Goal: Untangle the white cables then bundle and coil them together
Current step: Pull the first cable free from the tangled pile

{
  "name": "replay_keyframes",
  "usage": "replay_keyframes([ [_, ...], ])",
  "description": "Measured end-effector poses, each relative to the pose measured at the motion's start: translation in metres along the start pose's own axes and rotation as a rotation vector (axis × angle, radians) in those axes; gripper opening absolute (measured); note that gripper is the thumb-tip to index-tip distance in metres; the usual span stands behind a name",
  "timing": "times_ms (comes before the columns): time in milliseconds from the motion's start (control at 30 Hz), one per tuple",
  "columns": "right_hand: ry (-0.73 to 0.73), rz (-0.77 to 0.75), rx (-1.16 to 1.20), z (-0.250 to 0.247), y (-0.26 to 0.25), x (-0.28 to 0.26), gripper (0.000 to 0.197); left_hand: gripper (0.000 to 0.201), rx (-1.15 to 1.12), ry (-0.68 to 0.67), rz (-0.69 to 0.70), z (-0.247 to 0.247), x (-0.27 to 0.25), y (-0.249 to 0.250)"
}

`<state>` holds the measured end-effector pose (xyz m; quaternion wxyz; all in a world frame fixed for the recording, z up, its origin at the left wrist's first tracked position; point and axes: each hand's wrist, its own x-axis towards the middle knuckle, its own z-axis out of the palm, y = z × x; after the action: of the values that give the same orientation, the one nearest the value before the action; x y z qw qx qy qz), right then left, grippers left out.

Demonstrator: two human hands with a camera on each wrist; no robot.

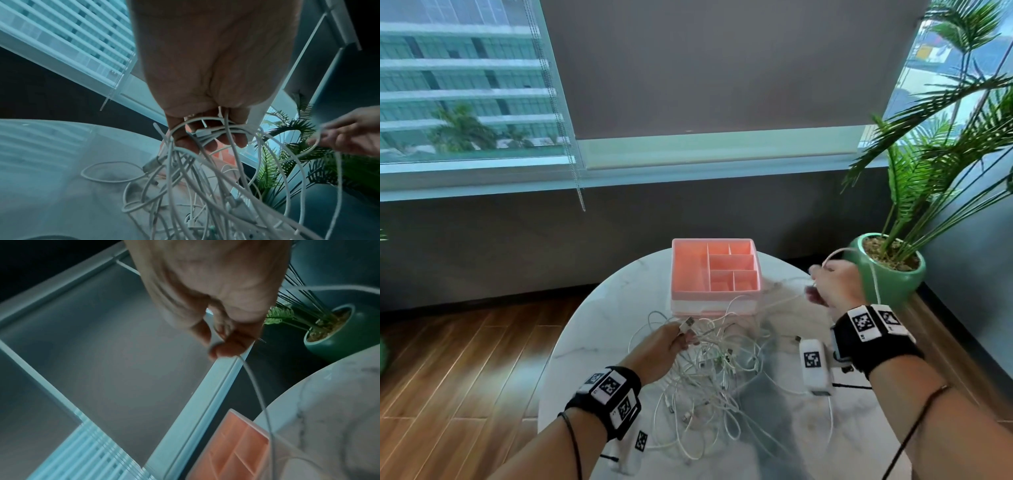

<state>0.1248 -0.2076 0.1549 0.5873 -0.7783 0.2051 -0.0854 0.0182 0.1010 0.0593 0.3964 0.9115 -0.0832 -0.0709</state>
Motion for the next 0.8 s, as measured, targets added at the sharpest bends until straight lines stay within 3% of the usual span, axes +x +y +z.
replay_keyframes([
  [67, -0.108, 0.062, -0.222, 0.008, 0.009, -0.009, 0.017, 0.026, 0.041, -0.022, 0.043, 0.001, 0.002, 0.003],
  [100, -0.127, 0.025, -0.35, 0.012, 0.009, -0.017, 0.024, 0.022, 0.053, -0.03, 0.067, 0.001, 0.002, 0.006],
  [167, -0.171, -0.181, -0.539, 0.022, 0.005, -0.037, 0.033, 0.02, 0.068, -0.031, 0.11, 0.002, 0.001, 0.008],
  [200, -0.247, -0.288, -0.547, 0.028, 0.002, -0.049, 0.023, 0.019, 0.064, -0.025, 0.135, 0.003, 0.001, 0.01],
  [233, -0.394, -0.354, -0.552, 0.034, -0.001, -0.064, 0.01, 0.017, 0.052, -0.021, 0.159, 0.003, 0.001, 0.013],
  [267, -0.574, -0.403, -0.593, 0.042, -0.002, -0.077, 0.009, 0.015, 0.042, -0.013, 0.19, 0.004, 0.001, 0.015],
  [333, -0.869, -0.421, -0.721, 0.056, 0.002, -0.094, 0.021, 0.015, 0.051, -0.004, 0.234, 0.004, 0.002, 0.018],
  [433, -1.0, -0.371, -0.82, 0.067, 0.01, -0.095, 0.019, 0.018, 0.081, -0.011, 0.237, 0.003, 0.0, 0.011],
  [533, -1.015, -0.371, -0.748, 0.065, 0.009, -0.089, 0.017, 0.024, 0.07, -0.031, 0.189, -0.001, -0.008, 0.008],
  [667, -0.713, -0.456, -0.468, 0.058, -0.011, -0.078, 0.017, 0.029, 0.052, -0.015, 0.125, -0.007, -0.014, -0.003],
  [800, -0.557, -0.429, -0.216, 0.045, -0.041, -0.06, 0.027, 0.03, 0.007, -0.096, 0.028, -0.004, -0.021, -0.027],
])
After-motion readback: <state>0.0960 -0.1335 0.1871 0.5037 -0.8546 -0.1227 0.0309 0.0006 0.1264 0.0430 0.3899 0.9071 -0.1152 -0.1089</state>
